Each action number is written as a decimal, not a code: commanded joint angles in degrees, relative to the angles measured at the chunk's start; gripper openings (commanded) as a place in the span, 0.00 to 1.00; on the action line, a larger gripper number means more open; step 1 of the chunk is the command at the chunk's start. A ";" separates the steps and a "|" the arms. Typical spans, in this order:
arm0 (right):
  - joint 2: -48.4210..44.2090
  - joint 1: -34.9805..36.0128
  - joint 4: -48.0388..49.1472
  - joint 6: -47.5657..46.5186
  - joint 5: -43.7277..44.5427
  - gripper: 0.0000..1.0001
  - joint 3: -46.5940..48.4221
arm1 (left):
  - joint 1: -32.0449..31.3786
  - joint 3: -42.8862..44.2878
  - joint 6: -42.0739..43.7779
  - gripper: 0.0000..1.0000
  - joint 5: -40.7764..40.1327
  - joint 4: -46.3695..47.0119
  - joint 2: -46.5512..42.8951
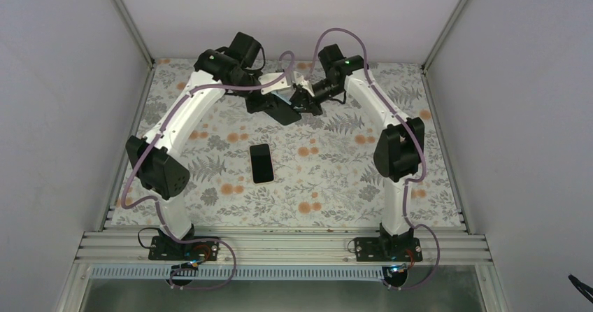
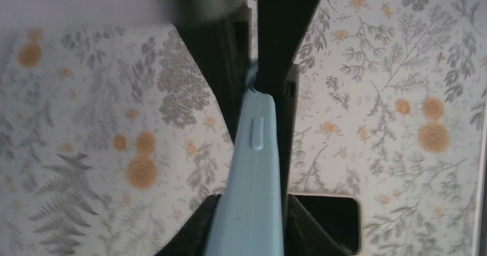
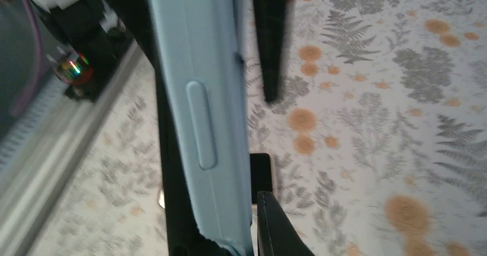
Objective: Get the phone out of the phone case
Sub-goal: Remove the phone case from the phone.
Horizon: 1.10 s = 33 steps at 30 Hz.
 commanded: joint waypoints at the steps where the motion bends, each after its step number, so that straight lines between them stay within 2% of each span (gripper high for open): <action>1: -4.95 8.39 -6.17 4.87 -21.03 0.03 -0.12 | -0.83 3.91 -3.35 0.35 -1.98 26.67 2.35; 3: -5.06 7.55 -3.48 8.48 -19.73 0.03 -0.25 | -0.63 3.95 -3.29 0.58 -2.89 25.67 1.98; 4: -5.12 7.00 -2.27 10.09 -18.95 0.03 -0.39 | -0.48 4.07 -2.78 0.64 -3.17 24.90 1.63; 7: -5.83 5.00 4.45 18.03 -17.10 0.03 -2.16 | 0.02 4.34 -2.12 0.71 -4.73 23.00 -0.03; 11: -8.74 1.78 21.65 33.91 -12.92 0.03 -8.08 | 0.28 2.67 -1.22 0.85 -7.52 23.14 -4.34; 13: -8.64 -0.30 27.10 38.93 -11.88 0.03 -9.65 | 0.28 2.61 -1.07 0.89 -10.14 22.80 -6.96; 14: -8.02 -1.49 28.67 41.65 -11.87 0.03 -9.69 | 0.36 2.18 -1.07 0.97 -11.83 23.02 -8.27; 15: -7.28 -2.98 30.46 44.02 -11.81 0.03 -9.34 | 0.37 1.41 -0.89 1.00 -13.21 23.66 -9.70; 19: -4.94 -5.56 37.96 59.13 -3.03 0.03 -7.67 | -0.41 -5.63 0.44 1.00 -19.39 29.79 -15.02; 22: -3.54 -5.84 40.11 67.93 2.83 0.03 -3.48 | -3.52 -13.59 1.45 1.00 -29.23 40.40 -17.02; 24: -2.56 -5.88 41.19 71.17 3.35 0.03 -0.55 | -6.60 -17.14 1.56 1.00 -34.03 45.74 -17.08; 29: -1.07 -5.99 43.63 82.43 10.72 0.03 5.87 | -11.58 -25.62 1.49 1.00 -39.29 59.78 -16.07; 33: -1.02 -6.01 44.95 86.10 12.52 0.03 9.27 | -12.97 -29.50 2.27 1.00 -38.35 70.29 -15.11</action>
